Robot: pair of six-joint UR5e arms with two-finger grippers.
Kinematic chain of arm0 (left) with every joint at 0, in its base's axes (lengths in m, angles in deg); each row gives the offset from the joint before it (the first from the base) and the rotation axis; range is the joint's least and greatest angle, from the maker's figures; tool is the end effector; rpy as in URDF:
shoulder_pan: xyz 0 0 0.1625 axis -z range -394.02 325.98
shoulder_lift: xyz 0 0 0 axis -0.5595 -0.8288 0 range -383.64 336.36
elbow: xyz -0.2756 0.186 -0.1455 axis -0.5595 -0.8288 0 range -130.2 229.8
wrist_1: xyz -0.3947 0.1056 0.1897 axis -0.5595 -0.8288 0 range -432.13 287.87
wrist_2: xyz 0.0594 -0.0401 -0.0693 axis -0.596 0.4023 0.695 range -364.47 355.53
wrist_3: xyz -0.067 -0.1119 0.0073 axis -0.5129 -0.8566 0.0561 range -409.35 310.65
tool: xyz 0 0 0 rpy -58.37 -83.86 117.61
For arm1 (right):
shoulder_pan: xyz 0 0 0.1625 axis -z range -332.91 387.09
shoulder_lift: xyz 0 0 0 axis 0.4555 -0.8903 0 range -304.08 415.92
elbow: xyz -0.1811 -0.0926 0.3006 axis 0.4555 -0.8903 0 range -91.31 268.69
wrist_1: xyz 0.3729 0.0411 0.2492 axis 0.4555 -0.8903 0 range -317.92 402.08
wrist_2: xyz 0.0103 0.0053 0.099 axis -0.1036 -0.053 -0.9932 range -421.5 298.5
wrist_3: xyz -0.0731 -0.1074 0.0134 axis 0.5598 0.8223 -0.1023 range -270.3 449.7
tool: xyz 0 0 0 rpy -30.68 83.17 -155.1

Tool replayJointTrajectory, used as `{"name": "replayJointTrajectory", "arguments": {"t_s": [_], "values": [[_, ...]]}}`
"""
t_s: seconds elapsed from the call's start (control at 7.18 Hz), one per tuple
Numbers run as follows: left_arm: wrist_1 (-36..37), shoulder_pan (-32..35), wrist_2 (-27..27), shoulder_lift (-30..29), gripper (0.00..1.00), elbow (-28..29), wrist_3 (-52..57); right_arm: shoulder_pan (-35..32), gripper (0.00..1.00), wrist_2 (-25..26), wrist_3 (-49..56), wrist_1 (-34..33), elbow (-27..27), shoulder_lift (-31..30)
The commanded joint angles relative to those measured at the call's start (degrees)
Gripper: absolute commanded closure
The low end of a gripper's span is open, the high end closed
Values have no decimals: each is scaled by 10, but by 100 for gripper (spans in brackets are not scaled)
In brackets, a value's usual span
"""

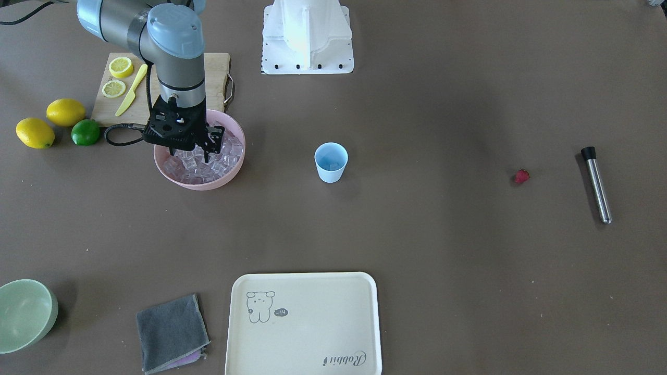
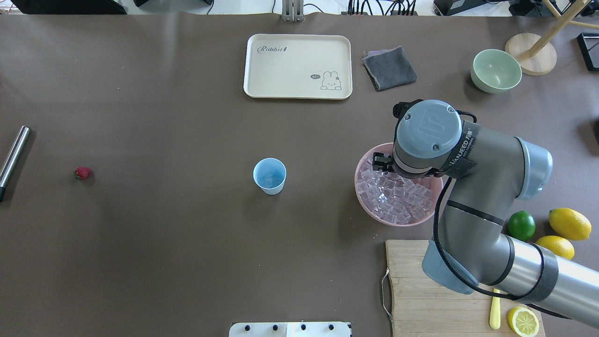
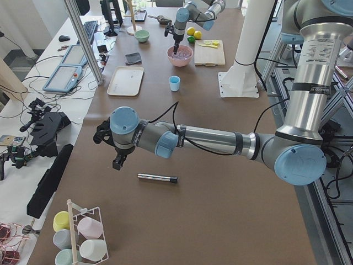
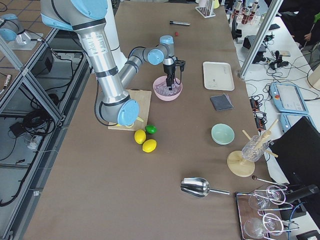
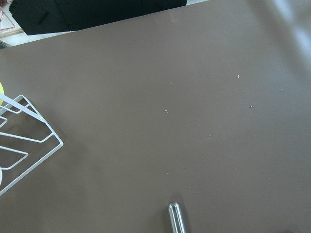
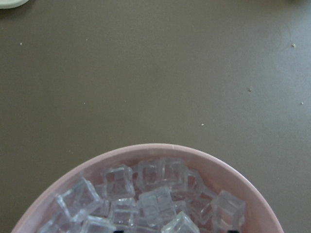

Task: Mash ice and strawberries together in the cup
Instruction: 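Grasp a third ice cube from the bowl with the right gripper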

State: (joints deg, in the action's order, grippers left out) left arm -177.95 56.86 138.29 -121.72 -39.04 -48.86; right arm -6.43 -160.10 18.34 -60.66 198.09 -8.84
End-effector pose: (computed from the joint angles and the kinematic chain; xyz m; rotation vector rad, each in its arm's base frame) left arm -0.0386 -0.6002 0.5044 0.3790 0.9039 0.1763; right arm -0.4489 -0.4337 0.2454 0.1133 -0.5645 0.2109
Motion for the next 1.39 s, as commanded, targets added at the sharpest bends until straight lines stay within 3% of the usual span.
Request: {"name": "replayJointTrajectory", "arguments": {"t_s": [0.0, 0.84, 1.25], "values": [[1, 0, 2, 7, 1, -6, 0, -19, 25, -5, 89, 7, -13, 1], [1, 0, 2, 7, 1, -6, 0, 13, 28, -5, 93, 8, -16, 2], [6, 0, 3, 2, 1, -13, -2, 8, 44, -9, 96, 7, -14, -2]]}}
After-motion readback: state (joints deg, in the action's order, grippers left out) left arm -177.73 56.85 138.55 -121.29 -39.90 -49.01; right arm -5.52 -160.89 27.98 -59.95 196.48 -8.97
